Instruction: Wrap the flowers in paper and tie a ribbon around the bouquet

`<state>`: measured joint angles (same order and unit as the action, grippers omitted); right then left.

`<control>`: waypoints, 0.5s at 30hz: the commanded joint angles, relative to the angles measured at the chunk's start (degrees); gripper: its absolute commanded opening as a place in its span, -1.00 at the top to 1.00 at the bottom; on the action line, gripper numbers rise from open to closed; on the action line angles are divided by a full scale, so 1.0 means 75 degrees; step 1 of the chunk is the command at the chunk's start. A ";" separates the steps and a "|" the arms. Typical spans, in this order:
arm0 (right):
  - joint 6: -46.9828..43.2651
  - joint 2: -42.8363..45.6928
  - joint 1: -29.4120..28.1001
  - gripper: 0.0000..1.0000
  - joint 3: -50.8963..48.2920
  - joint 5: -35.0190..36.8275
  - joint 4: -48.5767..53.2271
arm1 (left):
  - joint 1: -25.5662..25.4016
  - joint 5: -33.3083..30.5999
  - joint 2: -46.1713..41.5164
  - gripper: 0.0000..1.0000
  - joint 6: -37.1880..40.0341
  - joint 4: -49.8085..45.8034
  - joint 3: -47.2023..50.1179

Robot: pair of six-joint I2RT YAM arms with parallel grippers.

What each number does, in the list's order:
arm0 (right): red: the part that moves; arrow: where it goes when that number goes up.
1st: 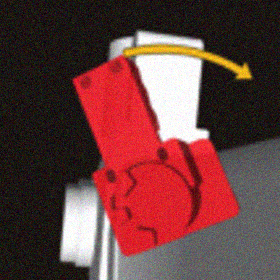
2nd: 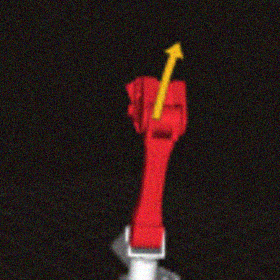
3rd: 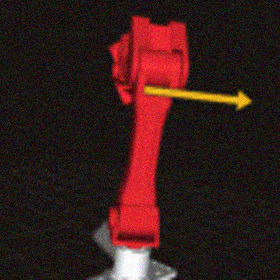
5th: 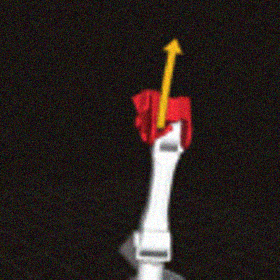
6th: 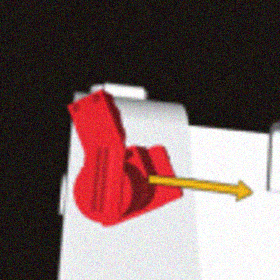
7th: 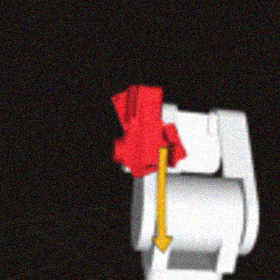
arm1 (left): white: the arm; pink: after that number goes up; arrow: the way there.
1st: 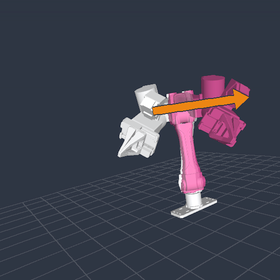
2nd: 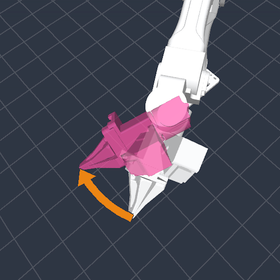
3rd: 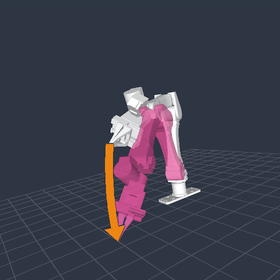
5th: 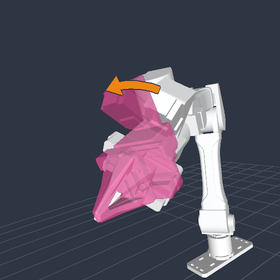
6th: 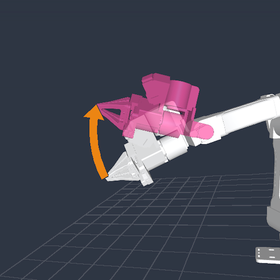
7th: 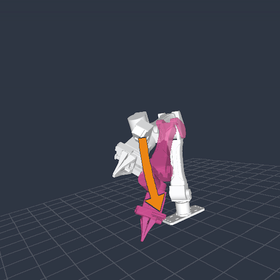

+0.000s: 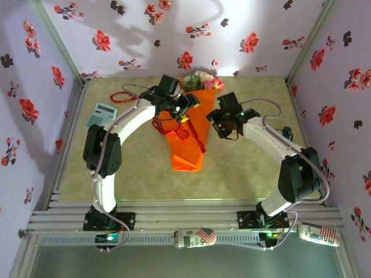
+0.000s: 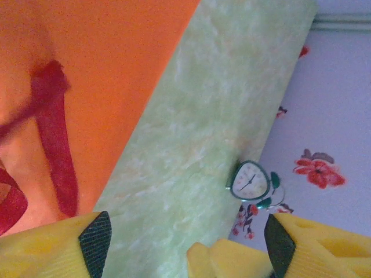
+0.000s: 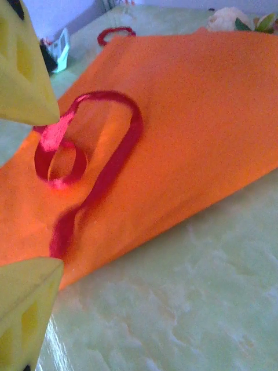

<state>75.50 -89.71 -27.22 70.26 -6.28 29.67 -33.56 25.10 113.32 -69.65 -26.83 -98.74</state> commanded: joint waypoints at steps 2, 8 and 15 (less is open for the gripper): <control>0.1147 -0.0702 -0.0246 -0.39 0.0089 -0.0507 -0.1044 | 0.0162 0.0492 -0.0103 -0.46 -0.0609 0.0761 0.0238; 0.2782 -0.1711 -0.0420 -0.43 0.0463 -0.0958 -0.2148 | 0.0283 0.0014 -0.0948 -0.43 -0.1056 0.1605 0.1352; 0.3503 -0.2142 -0.1126 -0.46 0.1229 -0.0955 -0.0451 | 0.1217 -0.1761 -0.2687 -0.47 -0.1033 -0.0459 0.2858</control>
<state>95.59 -105.27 -33.06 78.06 -12.45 21.39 -28.27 17.58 97.54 -76.16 -23.75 -80.25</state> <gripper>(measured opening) 0.725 0.734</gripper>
